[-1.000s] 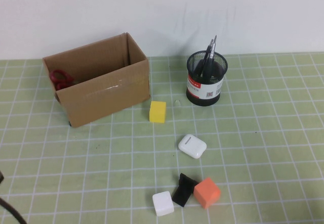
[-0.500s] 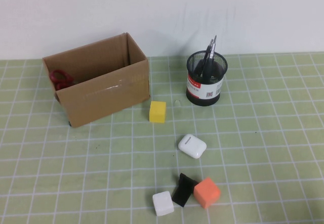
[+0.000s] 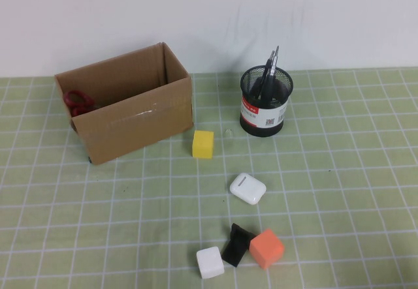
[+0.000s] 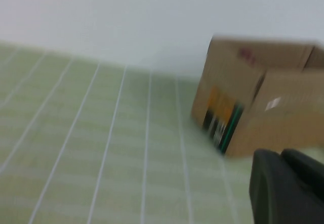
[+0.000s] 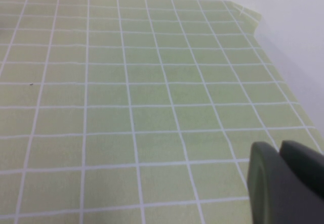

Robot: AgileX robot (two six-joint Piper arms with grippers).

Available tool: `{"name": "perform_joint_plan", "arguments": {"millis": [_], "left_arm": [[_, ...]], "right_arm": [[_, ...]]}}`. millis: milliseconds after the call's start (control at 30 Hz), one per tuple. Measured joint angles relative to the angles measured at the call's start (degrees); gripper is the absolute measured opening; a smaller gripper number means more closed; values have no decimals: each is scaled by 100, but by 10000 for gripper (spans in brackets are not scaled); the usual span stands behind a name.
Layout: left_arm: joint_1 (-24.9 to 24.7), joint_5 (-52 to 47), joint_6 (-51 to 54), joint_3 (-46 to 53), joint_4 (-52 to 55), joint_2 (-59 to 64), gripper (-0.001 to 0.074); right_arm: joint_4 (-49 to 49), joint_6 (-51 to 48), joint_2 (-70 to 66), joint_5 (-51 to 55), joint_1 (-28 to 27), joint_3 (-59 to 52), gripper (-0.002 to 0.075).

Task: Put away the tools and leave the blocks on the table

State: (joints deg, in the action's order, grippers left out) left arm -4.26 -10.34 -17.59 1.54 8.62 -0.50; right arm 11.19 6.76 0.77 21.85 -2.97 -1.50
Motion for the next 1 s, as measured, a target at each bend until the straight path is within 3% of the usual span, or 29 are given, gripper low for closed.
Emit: {"name": "perform_joint_plan", "arguments": {"millis": [233,1000], "left_arm": [[0,-990,56,0,-49,0,-3],[6,-1004,516,0,-79,0,-4]], "right_arm": [[0,0,0,0,0,0,-11],[0,0,0,0,0,0,-11]]}}
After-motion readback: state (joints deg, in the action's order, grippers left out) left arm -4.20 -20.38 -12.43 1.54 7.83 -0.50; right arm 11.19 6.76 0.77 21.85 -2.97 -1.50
